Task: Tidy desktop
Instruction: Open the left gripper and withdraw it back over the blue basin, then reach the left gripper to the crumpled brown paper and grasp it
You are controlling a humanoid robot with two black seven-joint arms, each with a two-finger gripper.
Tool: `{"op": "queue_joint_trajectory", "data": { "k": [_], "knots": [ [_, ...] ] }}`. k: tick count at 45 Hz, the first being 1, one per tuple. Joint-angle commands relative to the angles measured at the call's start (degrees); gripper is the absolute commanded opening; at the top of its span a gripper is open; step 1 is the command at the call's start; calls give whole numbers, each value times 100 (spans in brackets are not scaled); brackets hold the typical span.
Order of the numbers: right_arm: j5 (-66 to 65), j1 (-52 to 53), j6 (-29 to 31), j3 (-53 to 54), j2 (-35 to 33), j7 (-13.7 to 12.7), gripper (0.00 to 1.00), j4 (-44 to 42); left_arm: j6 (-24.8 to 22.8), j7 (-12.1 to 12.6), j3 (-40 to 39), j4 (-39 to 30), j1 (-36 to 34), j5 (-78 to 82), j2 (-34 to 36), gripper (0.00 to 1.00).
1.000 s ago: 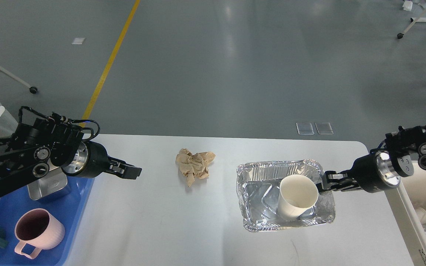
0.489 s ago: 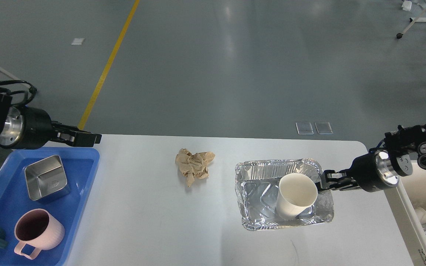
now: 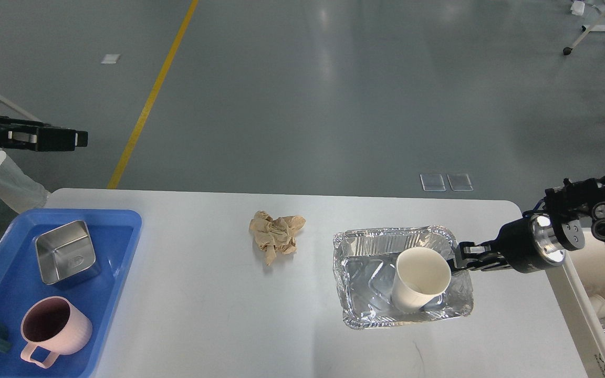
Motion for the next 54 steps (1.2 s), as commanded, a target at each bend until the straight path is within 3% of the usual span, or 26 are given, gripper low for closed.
{"op": "queue_joint_trajectory", "data": {
  "k": [1,15,39,46,54],
  "knots": [
    [0,-7,0,-1,-8,0,0,2,-84,-2,-138,0,-14,-92,22,74],
    [0,-42,0,-1,-8,0,0,-7,-111,7,2,9,82,-83,4,73],
    [0,-77,9,-1,1,0,0,2,-181,-2,204,-369,1348,40,145,74],
    [0,-86,9,-1,1,0,0,2,-164,7,187,-369,1419,40,74,74],
    [0,-86,9,-1,18,0,0,-7,406,86,213,-194,1436,49,-487,74]
  ]
}}
